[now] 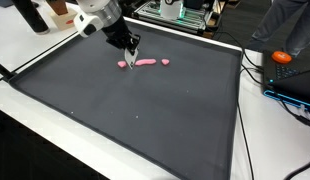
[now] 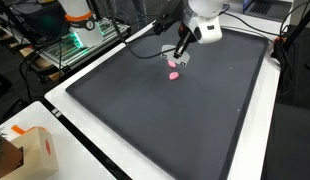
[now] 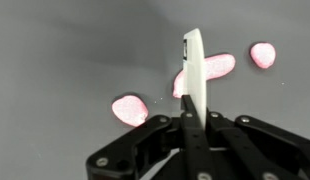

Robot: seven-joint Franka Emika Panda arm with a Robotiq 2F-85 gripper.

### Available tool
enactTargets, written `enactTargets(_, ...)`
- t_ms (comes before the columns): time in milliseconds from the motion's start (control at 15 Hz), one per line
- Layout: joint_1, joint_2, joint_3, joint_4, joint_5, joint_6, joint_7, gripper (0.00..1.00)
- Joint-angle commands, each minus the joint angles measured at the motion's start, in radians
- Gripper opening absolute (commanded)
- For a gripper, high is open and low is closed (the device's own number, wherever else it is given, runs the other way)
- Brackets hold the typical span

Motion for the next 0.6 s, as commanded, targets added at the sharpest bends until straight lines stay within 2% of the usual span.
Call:
enactTargets(0, 0.012, -0.062, 0.01, -0.077, -0.009, 0.033, 0.02, 0.01)
enactTargets(533, 0.054, -0.178, 0.03, -0.163, -0.022, 0.057, 0.036, 0.01)
